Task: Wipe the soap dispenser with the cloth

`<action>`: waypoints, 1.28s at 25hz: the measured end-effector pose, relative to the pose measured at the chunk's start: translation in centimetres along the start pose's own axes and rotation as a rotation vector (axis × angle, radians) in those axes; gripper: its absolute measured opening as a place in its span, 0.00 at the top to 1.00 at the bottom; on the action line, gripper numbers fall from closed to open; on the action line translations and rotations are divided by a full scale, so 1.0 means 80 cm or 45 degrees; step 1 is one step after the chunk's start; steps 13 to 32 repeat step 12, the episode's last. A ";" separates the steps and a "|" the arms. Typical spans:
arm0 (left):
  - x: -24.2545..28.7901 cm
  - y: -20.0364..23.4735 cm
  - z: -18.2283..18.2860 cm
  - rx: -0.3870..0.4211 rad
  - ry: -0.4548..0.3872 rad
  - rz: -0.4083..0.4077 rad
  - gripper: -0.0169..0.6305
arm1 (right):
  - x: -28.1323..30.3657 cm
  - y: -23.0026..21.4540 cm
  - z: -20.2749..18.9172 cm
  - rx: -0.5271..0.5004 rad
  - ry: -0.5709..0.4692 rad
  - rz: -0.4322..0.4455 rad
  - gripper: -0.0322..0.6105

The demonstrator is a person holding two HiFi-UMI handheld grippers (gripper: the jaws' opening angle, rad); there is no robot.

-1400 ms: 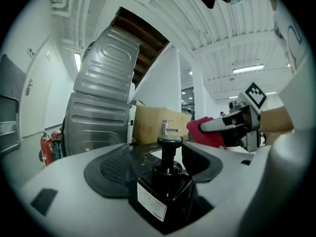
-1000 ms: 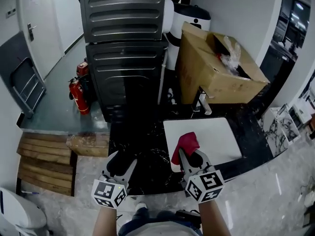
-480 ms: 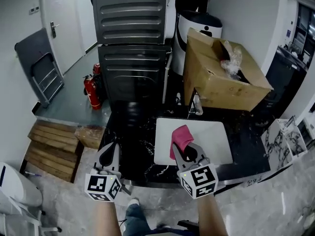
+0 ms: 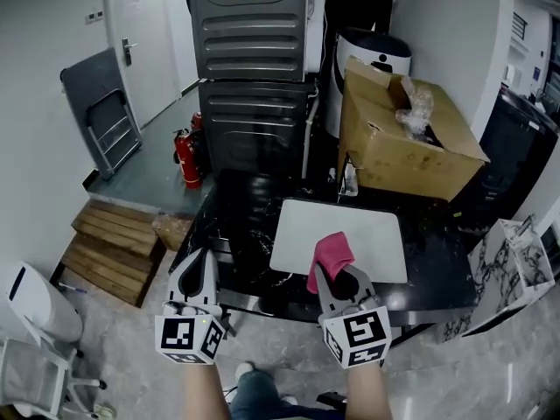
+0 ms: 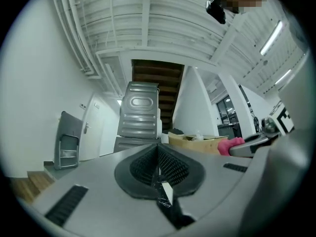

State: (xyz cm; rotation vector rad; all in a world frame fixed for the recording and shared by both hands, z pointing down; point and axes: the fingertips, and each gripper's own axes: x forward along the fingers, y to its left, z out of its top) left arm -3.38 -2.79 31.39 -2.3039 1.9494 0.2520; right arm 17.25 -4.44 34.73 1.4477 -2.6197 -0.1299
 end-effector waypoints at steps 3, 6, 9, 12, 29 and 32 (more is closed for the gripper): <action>-0.011 -0.007 0.012 0.016 -0.021 0.023 0.95 | -0.015 -0.003 0.006 -0.001 -0.019 -0.005 0.87; -0.018 -0.015 0.022 0.034 -0.041 0.022 0.95 | -0.025 -0.006 0.009 0.018 -0.030 -0.005 0.87; -0.025 -0.019 0.027 0.067 -0.032 0.011 0.95 | -0.034 -0.004 0.013 0.058 -0.045 -0.003 0.87; -0.032 -0.023 0.030 0.067 -0.033 0.016 0.95 | -0.044 0.000 0.018 0.048 -0.061 0.018 0.87; -0.032 -0.023 0.030 0.067 -0.033 0.016 0.95 | -0.044 0.000 0.018 0.048 -0.061 0.018 0.87; -0.032 -0.023 0.030 0.067 -0.033 0.016 0.95 | -0.044 0.000 0.018 0.048 -0.061 0.018 0.87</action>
